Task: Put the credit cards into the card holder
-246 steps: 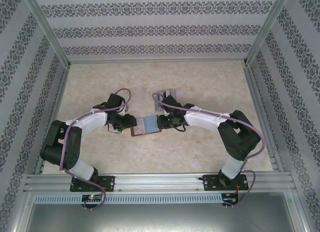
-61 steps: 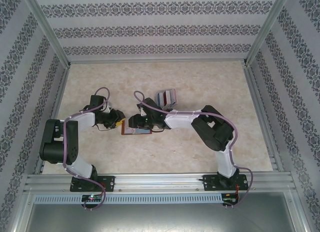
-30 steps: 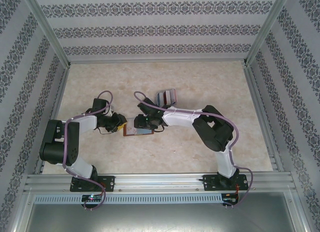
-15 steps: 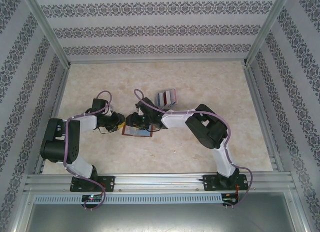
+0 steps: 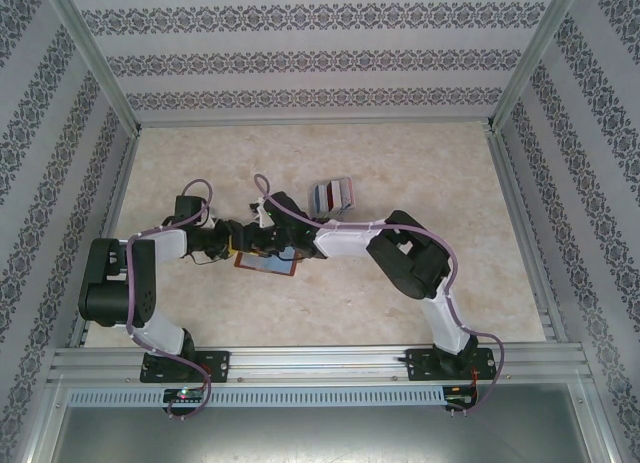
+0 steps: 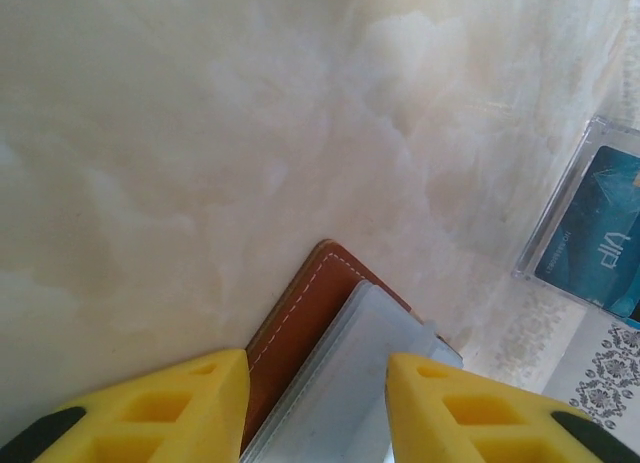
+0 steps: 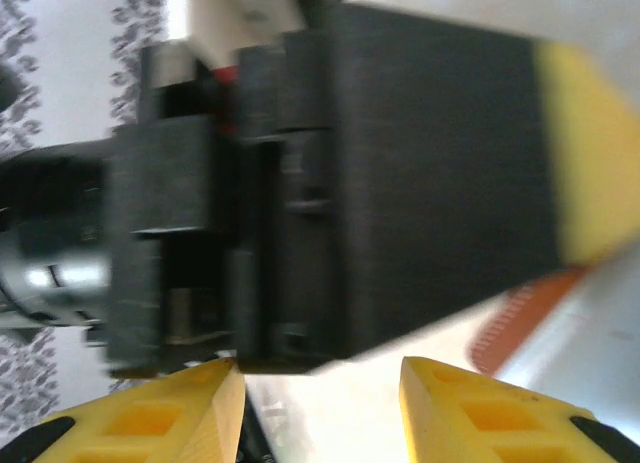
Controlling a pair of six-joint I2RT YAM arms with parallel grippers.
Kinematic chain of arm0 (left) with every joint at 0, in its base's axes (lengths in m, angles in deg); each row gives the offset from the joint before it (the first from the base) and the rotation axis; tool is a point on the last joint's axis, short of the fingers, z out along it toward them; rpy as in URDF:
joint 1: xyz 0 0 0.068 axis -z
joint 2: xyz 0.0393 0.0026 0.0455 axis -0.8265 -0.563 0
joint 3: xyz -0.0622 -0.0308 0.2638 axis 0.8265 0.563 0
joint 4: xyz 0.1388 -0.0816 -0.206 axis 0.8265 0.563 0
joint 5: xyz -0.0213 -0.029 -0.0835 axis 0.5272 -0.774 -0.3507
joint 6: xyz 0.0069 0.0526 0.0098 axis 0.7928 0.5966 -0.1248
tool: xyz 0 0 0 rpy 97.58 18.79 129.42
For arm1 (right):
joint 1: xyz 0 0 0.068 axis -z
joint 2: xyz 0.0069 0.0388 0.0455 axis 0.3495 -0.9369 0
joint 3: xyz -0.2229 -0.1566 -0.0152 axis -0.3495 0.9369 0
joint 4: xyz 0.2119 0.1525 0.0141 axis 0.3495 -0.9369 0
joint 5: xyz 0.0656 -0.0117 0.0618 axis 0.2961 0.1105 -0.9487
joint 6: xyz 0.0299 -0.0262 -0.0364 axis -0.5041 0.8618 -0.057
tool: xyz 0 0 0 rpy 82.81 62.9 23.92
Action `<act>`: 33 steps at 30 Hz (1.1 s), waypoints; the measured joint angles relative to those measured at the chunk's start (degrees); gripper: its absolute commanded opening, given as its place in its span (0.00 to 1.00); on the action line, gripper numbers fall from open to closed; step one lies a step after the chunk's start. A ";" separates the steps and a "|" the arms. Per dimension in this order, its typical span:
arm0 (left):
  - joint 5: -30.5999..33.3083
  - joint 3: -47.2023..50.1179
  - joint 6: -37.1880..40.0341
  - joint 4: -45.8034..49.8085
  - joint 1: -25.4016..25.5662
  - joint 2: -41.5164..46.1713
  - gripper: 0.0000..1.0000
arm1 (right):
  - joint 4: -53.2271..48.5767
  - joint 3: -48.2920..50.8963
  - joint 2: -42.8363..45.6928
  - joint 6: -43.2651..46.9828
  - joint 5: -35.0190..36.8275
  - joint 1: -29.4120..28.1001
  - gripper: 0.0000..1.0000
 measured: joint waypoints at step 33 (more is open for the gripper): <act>18.58 -13.62 16.22 23.21 13.07 21.24 0.55 | -46.38 -3.10 20.48 41.24 35.47 21.44 0.53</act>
